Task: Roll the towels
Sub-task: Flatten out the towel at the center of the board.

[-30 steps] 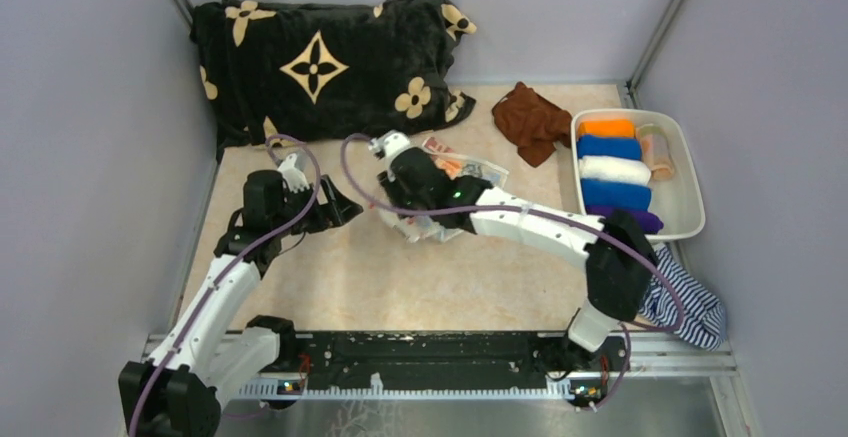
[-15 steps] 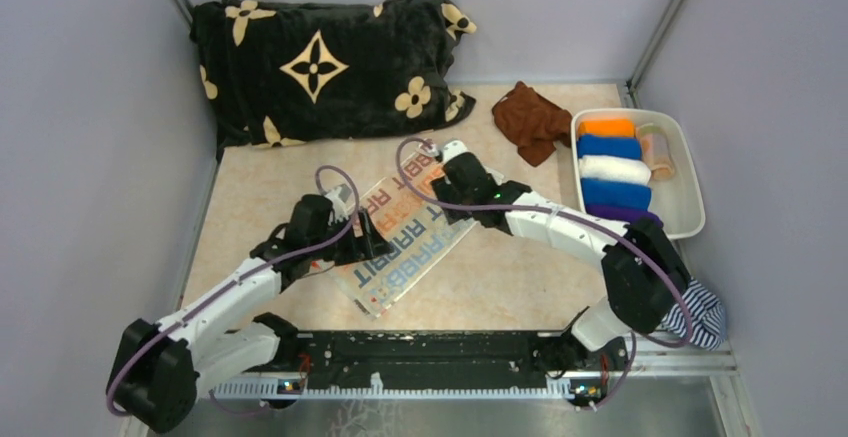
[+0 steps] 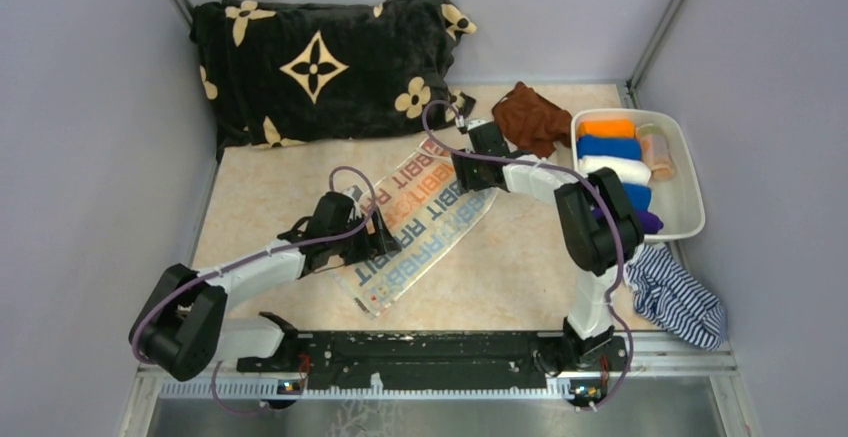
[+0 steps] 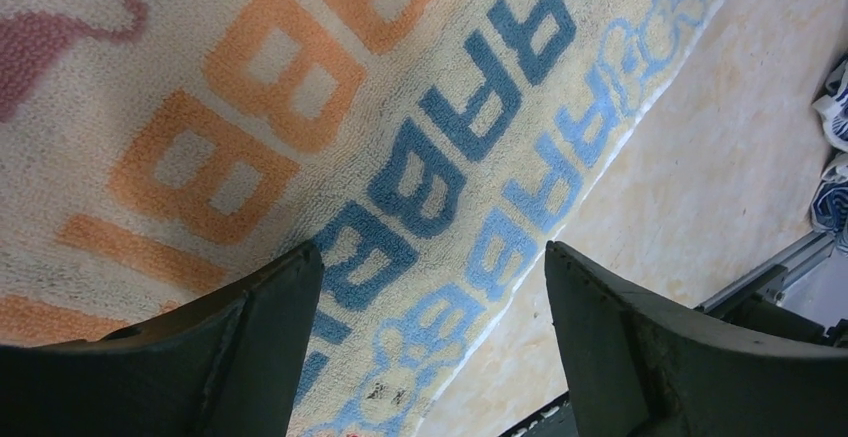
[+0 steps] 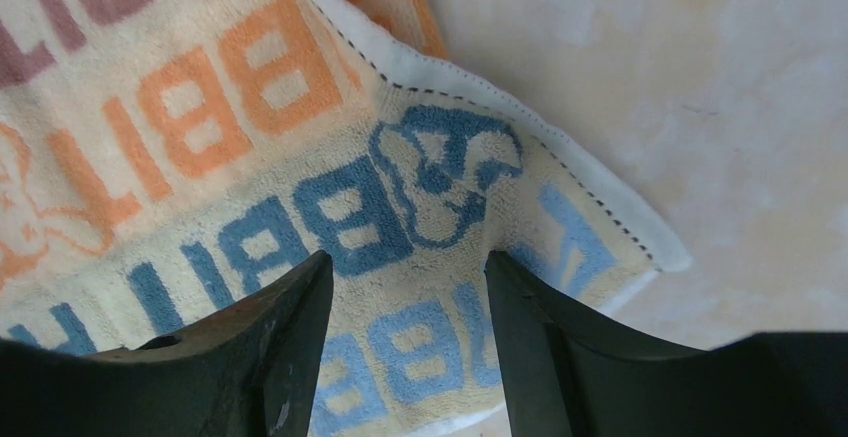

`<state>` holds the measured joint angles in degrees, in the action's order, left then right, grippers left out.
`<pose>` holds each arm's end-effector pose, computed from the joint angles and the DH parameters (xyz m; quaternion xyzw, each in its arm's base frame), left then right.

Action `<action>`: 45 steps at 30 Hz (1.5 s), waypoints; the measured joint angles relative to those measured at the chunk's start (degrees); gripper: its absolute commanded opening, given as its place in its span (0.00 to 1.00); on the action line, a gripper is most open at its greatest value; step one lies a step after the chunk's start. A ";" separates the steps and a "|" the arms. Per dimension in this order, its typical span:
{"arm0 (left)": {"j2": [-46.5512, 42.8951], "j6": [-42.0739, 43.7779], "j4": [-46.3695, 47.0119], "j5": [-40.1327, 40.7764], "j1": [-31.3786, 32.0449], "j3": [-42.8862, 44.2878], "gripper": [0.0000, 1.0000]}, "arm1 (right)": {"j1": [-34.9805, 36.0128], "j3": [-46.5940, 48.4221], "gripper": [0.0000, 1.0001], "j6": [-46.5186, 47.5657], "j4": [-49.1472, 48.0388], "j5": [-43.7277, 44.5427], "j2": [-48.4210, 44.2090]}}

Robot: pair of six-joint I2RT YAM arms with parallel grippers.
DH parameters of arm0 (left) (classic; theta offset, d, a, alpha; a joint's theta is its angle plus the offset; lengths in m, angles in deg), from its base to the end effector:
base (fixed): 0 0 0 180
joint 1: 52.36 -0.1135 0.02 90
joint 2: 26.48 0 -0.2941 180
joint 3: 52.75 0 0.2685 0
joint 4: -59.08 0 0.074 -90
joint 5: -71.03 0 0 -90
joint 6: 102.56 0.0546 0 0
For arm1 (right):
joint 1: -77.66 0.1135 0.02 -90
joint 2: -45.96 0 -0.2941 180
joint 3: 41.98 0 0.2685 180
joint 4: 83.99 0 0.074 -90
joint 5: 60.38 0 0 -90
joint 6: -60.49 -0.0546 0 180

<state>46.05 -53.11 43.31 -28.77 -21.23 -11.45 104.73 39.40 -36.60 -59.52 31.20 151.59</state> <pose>0.2079 -0.1364 0.1614 -0.0449 0.9265 -0.2782 0.2495 0.3826 0.1938 0.1898 -0.1575 0.9224 0.0912 0.3407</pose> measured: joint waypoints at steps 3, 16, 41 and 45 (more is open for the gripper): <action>-0.79 -0.57 0.46 0.46 -1.05 -0.74 0.89 | -1.11 -0.09 0.58 -2.38 -0.04 -2.40 2.51; -7.63 -0.57 0.02 0.79 -9.94 -5.40 0.92 | -4.42 -34.84 0.61 -19.63 -11.58 -5.88 -24.85; 10.71 8.87 -3.63 4.26 -12.61 15.17 0.94 | -3.32 -31.06 0.65 -17.33 11.08 -0.39 -40.50; 10.01 12.35 -8.13 4.39 -17.33 21.29 0.93 | -6.51 -21.75 0.67 -11.58 12.00 -1.44 -31.95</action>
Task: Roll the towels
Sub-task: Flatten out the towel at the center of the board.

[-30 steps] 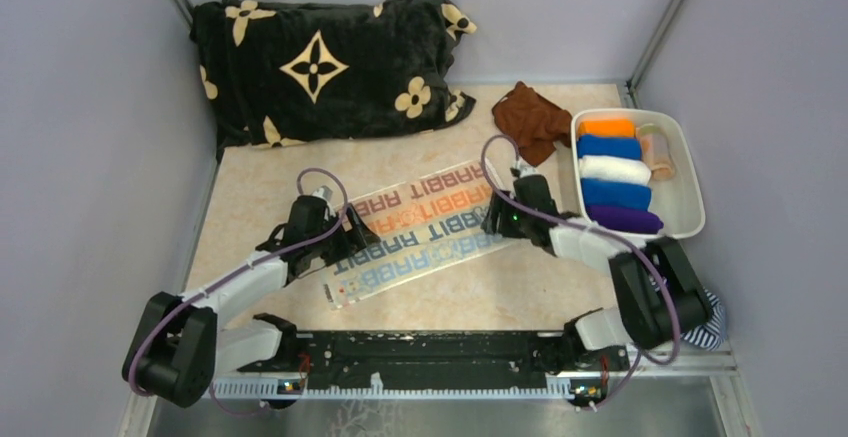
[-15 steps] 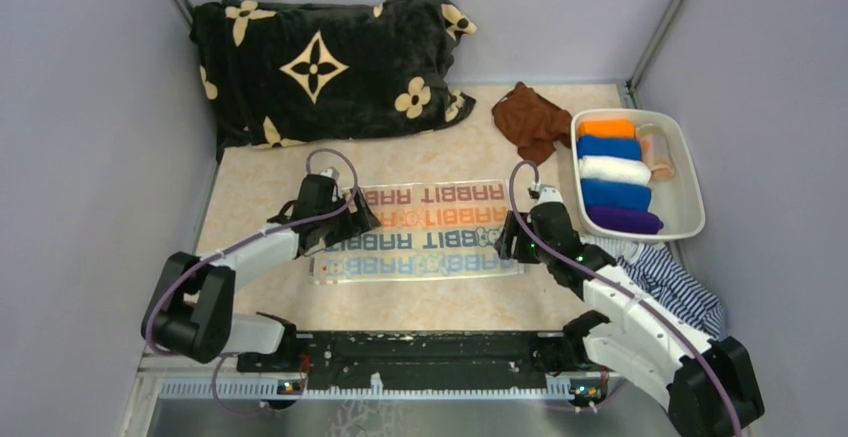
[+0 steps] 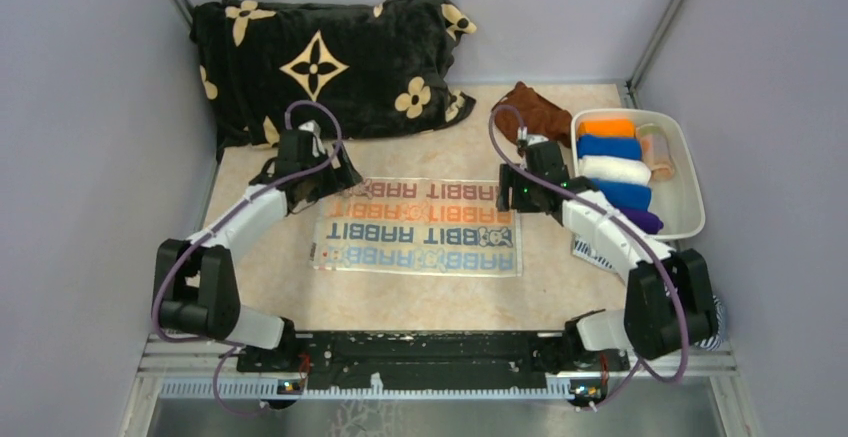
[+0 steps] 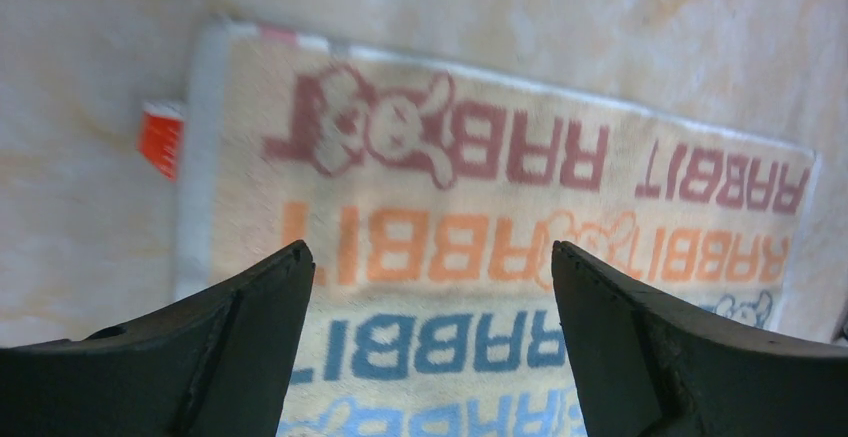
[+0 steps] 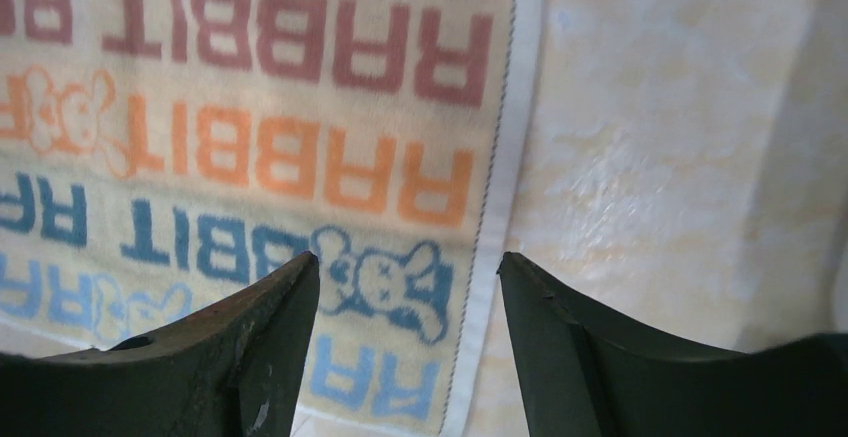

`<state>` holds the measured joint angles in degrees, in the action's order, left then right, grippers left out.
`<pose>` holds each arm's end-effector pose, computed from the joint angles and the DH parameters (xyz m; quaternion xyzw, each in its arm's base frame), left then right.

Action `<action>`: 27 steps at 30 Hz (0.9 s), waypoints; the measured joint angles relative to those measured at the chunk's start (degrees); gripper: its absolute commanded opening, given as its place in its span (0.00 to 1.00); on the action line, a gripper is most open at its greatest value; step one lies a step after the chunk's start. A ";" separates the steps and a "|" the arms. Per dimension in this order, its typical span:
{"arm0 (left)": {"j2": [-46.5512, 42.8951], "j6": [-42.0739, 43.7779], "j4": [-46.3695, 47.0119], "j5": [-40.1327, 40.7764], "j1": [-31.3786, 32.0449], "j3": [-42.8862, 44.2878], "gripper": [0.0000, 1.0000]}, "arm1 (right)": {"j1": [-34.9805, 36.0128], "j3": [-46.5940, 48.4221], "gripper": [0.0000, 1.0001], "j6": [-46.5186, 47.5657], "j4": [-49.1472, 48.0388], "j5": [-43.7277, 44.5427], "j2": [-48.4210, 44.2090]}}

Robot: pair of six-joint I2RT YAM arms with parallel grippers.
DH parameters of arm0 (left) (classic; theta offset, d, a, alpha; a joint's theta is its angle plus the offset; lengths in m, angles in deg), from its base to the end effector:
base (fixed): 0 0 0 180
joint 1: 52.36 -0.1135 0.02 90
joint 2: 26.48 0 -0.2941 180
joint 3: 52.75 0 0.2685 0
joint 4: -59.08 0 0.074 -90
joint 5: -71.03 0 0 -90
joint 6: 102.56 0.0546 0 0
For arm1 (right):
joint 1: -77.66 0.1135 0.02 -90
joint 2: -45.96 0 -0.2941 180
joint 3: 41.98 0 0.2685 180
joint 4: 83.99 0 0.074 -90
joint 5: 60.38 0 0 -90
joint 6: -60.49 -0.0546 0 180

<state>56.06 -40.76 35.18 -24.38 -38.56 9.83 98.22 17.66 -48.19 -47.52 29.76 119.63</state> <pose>0.3161 -0.0829 0.2245 -0.0968 0.9141 -0.1808 0.3499 0.2618 0.0981 0.2314 -0.0150 0.9411 0.1124 0.3187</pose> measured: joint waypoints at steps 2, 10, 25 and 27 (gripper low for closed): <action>0.02 2.82 -2.36 0.44 -2.64 3.39 0.92 | -2.51 3.78 0.67 2.75 0.02 -0.92 3.34; 9.31 17.00 -11.74 -0.24 -10.21 16.26 0.87 | -9.84 14.75 0.60 16.39 2.27 -8.00 15.19; 26.80 32.33 -20.15 -3.45 -11.72 28.22 0.72 | -10.99 37.13 0.39 36.54 14.71 -11.37 37.57; 28.09 33.16 -20.68 -3.61 -11.72 29.16 0.71 | -10.99 38.56 0.37 37.81 15.61 -11.82 39.06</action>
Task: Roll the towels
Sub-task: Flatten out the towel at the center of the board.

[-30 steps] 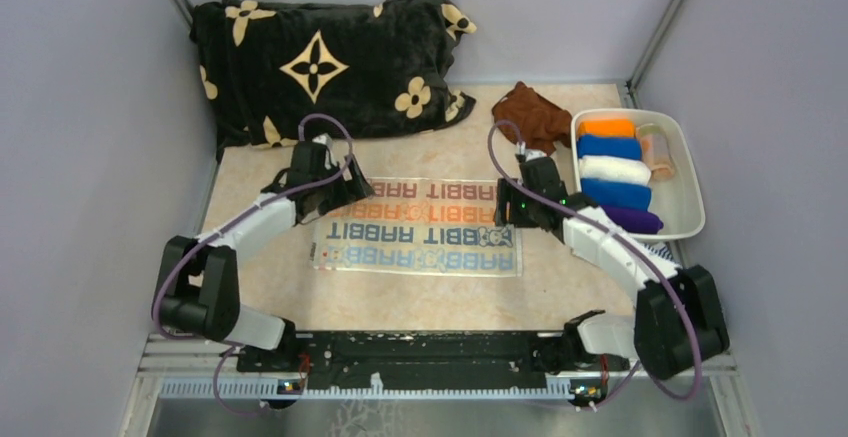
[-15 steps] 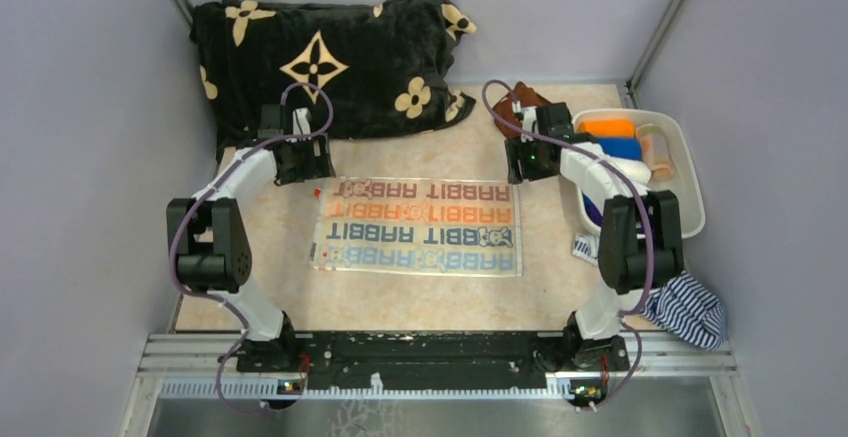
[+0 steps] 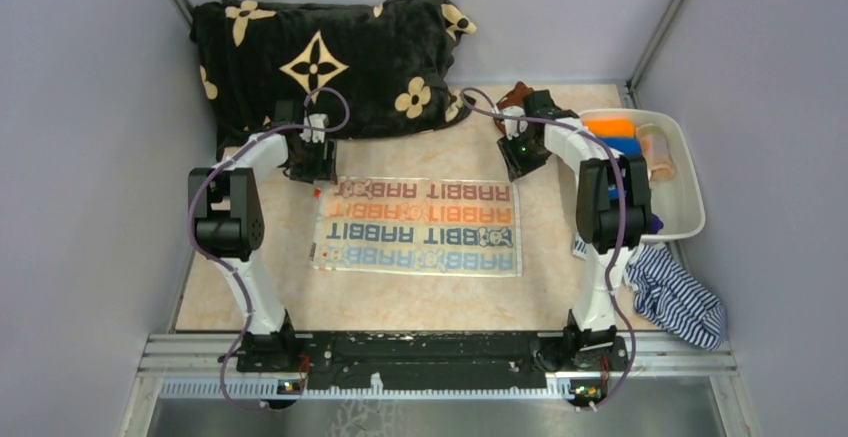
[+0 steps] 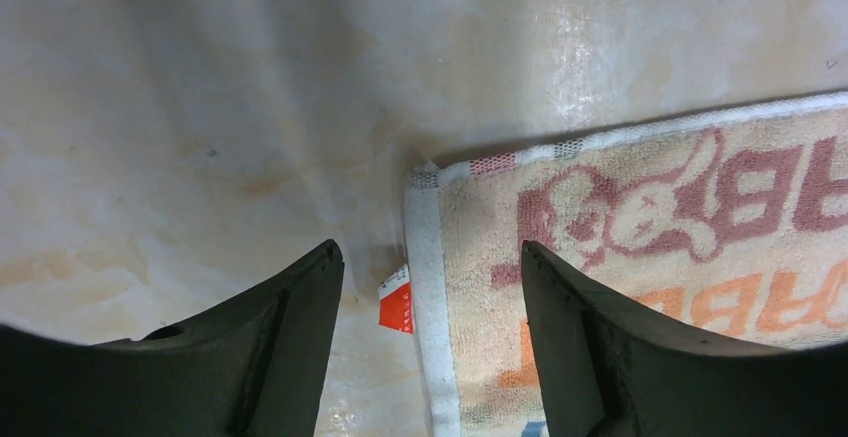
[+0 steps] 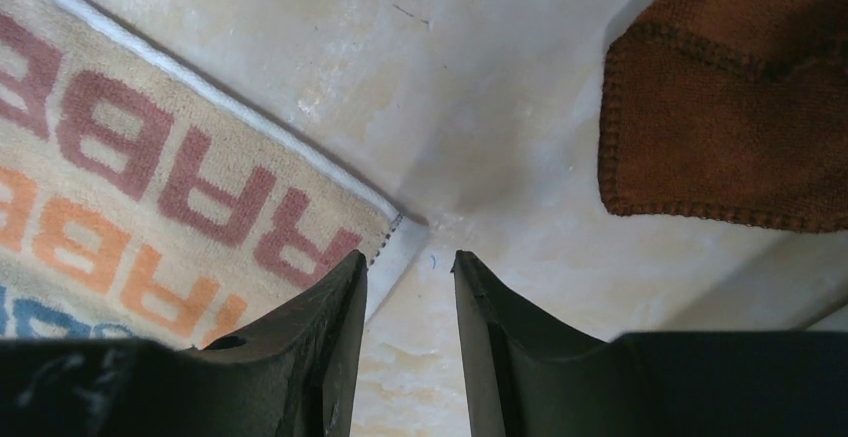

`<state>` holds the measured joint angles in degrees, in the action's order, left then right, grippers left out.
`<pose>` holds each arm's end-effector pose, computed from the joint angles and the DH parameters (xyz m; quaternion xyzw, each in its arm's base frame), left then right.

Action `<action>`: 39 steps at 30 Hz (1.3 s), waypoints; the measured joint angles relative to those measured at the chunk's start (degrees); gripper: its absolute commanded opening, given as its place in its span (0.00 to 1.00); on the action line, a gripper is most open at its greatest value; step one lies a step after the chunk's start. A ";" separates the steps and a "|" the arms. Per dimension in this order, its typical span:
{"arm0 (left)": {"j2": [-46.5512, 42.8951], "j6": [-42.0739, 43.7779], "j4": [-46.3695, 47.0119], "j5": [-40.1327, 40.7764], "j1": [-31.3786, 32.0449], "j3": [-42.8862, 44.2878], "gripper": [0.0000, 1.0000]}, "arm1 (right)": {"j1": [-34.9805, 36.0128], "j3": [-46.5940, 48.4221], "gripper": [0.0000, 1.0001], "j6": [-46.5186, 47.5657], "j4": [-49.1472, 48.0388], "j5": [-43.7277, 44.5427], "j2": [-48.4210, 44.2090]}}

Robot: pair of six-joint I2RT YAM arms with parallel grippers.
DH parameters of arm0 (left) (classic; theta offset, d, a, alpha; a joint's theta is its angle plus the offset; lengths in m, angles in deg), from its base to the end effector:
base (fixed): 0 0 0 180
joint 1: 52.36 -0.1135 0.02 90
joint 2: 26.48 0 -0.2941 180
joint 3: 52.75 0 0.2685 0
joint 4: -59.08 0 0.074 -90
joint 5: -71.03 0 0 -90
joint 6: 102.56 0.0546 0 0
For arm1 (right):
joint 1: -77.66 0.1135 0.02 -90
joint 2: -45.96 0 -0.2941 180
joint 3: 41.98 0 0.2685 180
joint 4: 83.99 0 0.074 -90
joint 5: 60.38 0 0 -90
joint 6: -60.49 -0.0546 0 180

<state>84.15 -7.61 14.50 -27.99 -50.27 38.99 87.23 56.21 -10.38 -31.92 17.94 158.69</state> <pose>0.4342 -0.0244 0.1874 0.0776 0.9674 -0.0708 0.2306 0.4361 0.0847 0.2004 -0.2614 0.9387 0.0825 0.2093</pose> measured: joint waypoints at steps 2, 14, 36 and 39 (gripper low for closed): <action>0.76 0.52 -0.22 -0.31 0.00 0.35 0.71 | 0.00 0.87 0.37 0.85 0.42 -0.22 1.42; 1.14 1.57 -0.85 -0.72 0.00 0.61 0.70 | 0.87 1.11 0.31 3.87 0.92 0.07 4.68; 1.14 2.12 -0.42 -0.98 0.00 0.90 0.54 | 4.83 -0.48 0.00 6.82 0.24 6.54 3.80; 1.14 2.23 -0.13 -0.98 0.00 1.27 0.47 | 5.07 -0.61 0.00 6.80 0.13 7.15 3.69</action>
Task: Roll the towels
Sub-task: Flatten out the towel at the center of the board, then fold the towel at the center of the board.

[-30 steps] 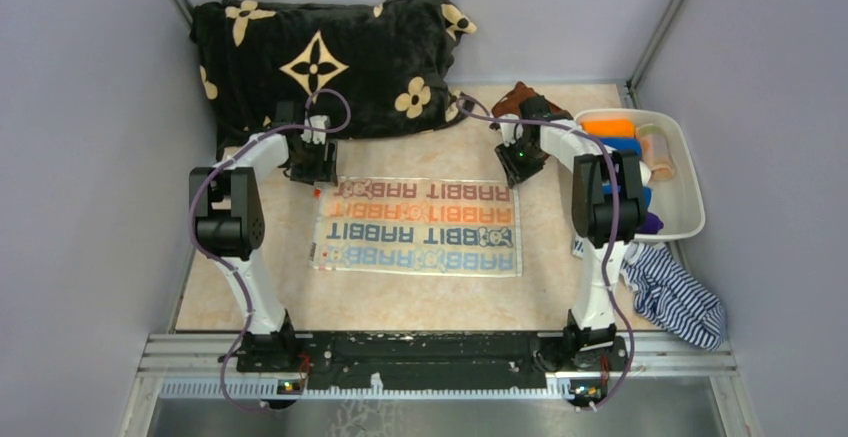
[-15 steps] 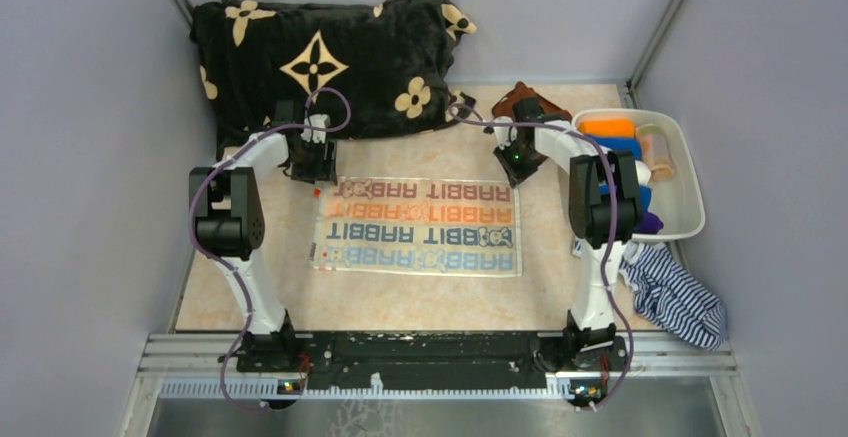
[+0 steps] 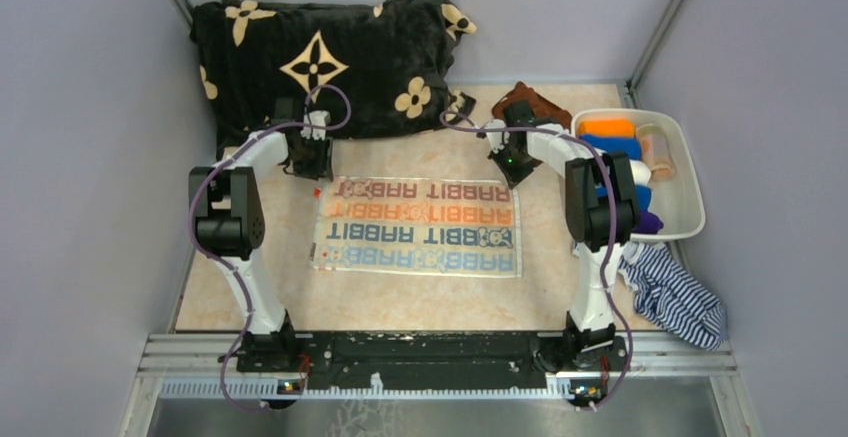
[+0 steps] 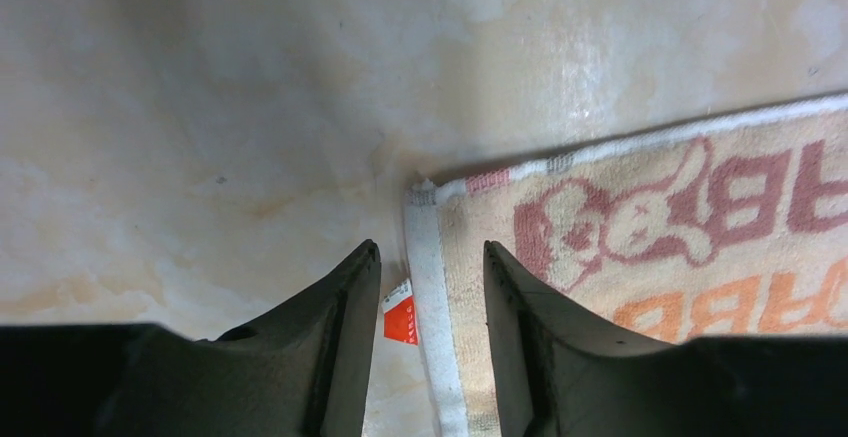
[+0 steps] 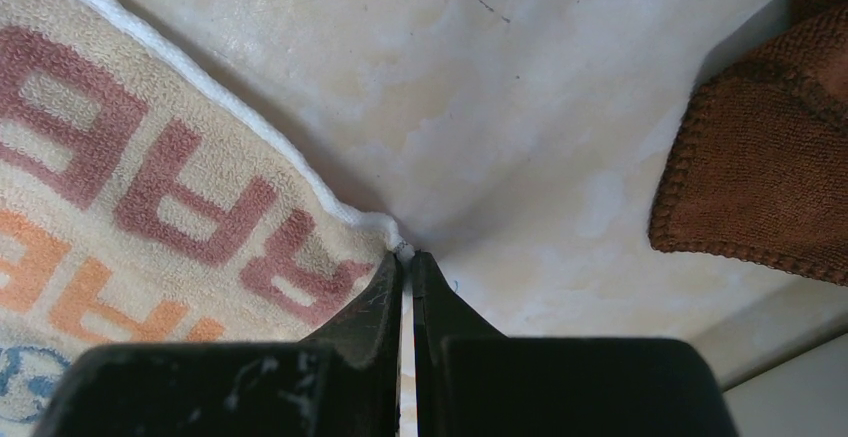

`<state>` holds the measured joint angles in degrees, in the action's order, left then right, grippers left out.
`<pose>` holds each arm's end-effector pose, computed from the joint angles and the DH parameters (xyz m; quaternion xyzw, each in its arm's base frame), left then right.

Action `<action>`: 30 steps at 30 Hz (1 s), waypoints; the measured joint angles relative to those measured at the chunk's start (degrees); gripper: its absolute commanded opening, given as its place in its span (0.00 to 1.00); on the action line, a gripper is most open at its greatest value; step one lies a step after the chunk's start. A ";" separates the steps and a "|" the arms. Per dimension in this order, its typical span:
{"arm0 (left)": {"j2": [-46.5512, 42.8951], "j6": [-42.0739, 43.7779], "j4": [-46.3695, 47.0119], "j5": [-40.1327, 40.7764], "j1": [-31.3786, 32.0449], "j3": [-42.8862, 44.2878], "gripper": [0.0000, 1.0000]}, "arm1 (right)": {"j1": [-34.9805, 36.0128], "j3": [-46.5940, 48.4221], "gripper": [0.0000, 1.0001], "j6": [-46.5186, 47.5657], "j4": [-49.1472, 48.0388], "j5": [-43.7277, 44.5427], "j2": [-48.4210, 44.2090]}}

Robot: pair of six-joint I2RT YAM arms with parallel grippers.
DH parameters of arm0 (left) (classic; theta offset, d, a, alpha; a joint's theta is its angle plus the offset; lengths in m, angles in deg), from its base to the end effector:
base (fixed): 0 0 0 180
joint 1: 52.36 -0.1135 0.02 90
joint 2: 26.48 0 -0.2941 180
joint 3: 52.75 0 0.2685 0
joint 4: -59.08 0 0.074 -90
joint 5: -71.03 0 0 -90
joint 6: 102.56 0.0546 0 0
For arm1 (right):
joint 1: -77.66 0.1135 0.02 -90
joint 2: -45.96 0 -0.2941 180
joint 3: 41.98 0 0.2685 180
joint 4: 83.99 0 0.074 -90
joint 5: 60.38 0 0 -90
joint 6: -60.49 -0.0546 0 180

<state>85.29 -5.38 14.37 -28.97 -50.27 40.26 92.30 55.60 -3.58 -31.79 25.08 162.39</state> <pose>0.4397 -0.0255 0.1860 0.0983 0.9648 -0.0746 0.2321 0.4311 0.1171 0.1686 -0.3478 0.9222 0.0227 0.1675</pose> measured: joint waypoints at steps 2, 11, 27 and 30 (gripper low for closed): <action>0.31 0.11 0.09 -0.02 0.00 0.83 0.44 | 0.09 -0.26 0.00 0.00 -0.26 0.28 -0.13; 3.76 0.22 1.77 1.05 0.42 2.12 0.34 | 0.26 -0.31 0.00 -0.07 -0.35 1.14 -0.15; 4.26 0.61 2.23 4.94 2.12 2.38 0.00 | 0.37 -0.31 0.00 -0.17 -0.44 2.12 -0.28; 3.93 0.59 2.21 4.90 2.12 2.38 0.00 | 0.33 -0.31 0.00 -0.22 -0.66 3.21 -0.31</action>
<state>89.22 -4.79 16.58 -24.07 -48.15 42.64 92.62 55.29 -3.80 -32.44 28.30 162.08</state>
